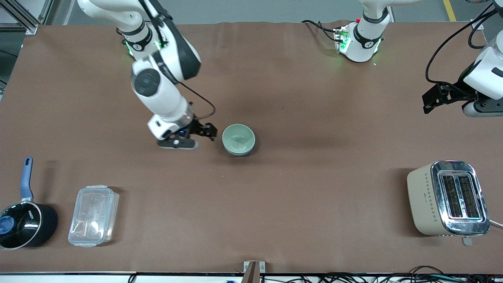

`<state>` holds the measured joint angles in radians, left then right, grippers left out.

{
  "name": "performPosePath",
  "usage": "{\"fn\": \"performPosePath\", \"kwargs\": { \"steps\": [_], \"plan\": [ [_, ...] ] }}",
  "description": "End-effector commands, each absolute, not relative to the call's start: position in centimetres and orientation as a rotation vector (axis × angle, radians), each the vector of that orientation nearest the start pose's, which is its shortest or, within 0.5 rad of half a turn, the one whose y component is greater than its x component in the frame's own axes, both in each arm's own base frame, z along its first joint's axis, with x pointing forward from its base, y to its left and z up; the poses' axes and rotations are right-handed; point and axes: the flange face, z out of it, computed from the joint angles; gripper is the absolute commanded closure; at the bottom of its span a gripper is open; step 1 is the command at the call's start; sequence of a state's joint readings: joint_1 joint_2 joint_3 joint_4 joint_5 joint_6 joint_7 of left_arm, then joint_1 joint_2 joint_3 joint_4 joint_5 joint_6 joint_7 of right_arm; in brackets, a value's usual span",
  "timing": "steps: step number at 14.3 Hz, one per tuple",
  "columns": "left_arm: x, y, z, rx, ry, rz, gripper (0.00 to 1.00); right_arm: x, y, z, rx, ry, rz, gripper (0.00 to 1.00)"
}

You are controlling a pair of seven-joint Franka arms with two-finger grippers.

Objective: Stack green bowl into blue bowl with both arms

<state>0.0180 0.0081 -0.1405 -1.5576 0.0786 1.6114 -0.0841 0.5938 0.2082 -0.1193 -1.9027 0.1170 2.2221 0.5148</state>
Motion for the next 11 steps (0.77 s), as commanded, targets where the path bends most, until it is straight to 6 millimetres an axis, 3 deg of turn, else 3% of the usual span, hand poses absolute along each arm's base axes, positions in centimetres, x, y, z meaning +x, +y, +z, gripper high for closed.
{"fn": "performPosePath", "kwargs": {
  "steps": [1,4,9,11],
  "plan": [
    [55.3,-6.2,63.2,-3.082,0.078,-0.089,0.0,55.4,23.2,44.9,-3.071,0.202,-0.156,0.0],
    [55.5,-6.3,63.0,-3.081,0.08,-0.087,0.0,56.9,18.1,49.2,-3.051,0.205,-0.239,0.0],
    [55.6,-6.6,63.1,-3.082,0.09,-0.092,0.0,60.0,7.9,54.0,-3.059,0.181,-0.357,0.0],
    [55.5,-6.6,63.1,-3.083,0.092,-0.087,0.0,60.5,4.8,57.3,-3.075,0.167,-0.344,0.0]
  ]
}}
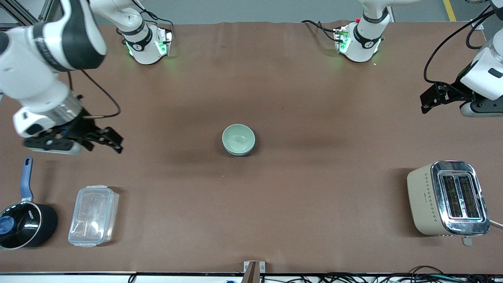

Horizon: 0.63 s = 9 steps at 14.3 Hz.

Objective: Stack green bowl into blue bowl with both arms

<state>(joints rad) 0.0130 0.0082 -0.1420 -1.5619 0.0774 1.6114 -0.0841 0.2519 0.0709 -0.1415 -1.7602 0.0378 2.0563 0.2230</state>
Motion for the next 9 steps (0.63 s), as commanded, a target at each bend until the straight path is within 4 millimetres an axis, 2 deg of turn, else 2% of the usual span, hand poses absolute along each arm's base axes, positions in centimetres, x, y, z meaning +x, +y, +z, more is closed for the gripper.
{"fn": "performPosePath", "kwargs": {
  "steps": [1,3,6,8,9],
  "plan": [
    [55.5,-6.5,63.1,-3.081,0.094,-0.085,0.0,60.6,3.4,59.0,-3.079,0.172,-0.346,0.0],
    [55.5,-6.5,63.2,-3.081,0.094,-0.087,0.0,60.3,1.6,61.0,-3.091,0.159,-0.332,0.0],
    [55.5,-6.7,63.3,-3.081,0.096,-0.09,0.0,59.4,-0.4,65.3,-3.107,0.105,-0.312,0.01],
    [55.4,-7.0,63.3,-3.081,0.082,-0.091,0.0,58.8,-1.0,66.9,-3.11,0.118,-0.302,0.01],
    [55.3,-7.7,63.4,-3.082,0.096,-0.094,0.0,58.4,-1.7,67.2,-3.113,0.129,-0.265,0.01]
  ]
}}
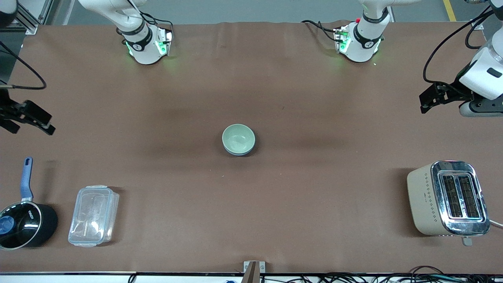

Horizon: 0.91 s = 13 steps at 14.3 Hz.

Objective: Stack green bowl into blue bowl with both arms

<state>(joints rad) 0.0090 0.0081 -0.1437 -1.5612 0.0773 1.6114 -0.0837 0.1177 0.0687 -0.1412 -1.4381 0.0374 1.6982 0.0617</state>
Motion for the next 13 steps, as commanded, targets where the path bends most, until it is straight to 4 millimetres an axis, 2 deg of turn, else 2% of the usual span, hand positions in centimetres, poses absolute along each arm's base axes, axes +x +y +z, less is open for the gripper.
{"fn": "performPosePath", "kwargs": {
  "steps": [1,2,3,6,10,13],
  "plan": [
    [55.3,-8.1,63.4,-3.081,0.106,-0.094,0.0,57.7,-2.1,67.0,-3.121,0.093,-0.203,0.01],
    [55.3,-8.0,63.4,-3.081,0.103,-0.094,0.0,57.2,-2.5,66.7,-3.129,0.015,-0.137,0.01],
    [55.3,-7.9,63.6,-3.081,0.103,-0.101,0.0,56.6,-3.6,67.0,-3.129,0.023,-0.125,0.01],
    [55.4,-7.8,64.1,-3.081,0.119,-0.117,0.0,55.7,-5.1,66.6,-3.161,0.059,-0.107,0.01],
    [55.1,-7.6,64.5,-3.092,0.118,-0.094,0.0,56.2,-5.9,66.4,-3.189,0.091,-0.113,0.01],
    [54.8,-7.6,64.6,-3.137,0.106,-0.051,0.0,56.9,-5.6,66.1,-3.19,0.086,-0.115,0.0]
  ]
}}
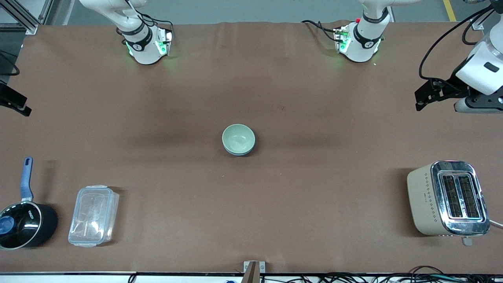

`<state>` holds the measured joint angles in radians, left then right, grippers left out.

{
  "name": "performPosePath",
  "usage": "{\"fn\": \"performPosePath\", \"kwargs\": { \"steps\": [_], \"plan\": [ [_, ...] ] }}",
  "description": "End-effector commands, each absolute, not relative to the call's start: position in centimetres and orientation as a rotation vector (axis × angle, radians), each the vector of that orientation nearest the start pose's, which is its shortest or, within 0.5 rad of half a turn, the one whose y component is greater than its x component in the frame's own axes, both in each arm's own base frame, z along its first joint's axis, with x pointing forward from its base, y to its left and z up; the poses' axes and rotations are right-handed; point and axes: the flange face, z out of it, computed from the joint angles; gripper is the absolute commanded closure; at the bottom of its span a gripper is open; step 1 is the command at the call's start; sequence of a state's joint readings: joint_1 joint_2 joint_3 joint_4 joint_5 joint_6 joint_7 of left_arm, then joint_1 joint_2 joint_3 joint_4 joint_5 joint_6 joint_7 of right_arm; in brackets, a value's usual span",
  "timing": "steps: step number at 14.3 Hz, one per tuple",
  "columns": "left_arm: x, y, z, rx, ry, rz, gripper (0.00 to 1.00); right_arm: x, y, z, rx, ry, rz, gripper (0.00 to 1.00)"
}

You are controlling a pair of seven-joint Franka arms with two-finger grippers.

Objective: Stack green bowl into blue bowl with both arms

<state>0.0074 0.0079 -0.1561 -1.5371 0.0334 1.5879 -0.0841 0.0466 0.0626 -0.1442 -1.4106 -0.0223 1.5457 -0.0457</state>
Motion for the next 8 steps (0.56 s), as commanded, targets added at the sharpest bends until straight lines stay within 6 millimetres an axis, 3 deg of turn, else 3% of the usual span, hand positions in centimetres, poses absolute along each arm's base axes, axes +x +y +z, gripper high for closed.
{"fn": "performPosePath", "kwargs": {
  "steps": [1,5,8],
  "plan": [
    [54.8,-7.6,64.6,-3.136,0.106,-0.044,0.0,56.9,-5.5,66.3,-3.188,0.083,-0.12,0.0],
    [54.7,-7.4,64.6,-3.134,0.101,-0.03,0.0,56.3,-6.3,64.4,-3.154,0.102,-0.081,0.0],
    [54.7,-7.3,64.6,-3.133,0.098,-0.03,0.0,56.0,-6.3,64.3,-3.151,0.085,-0.093,0.0]
  ]
}}
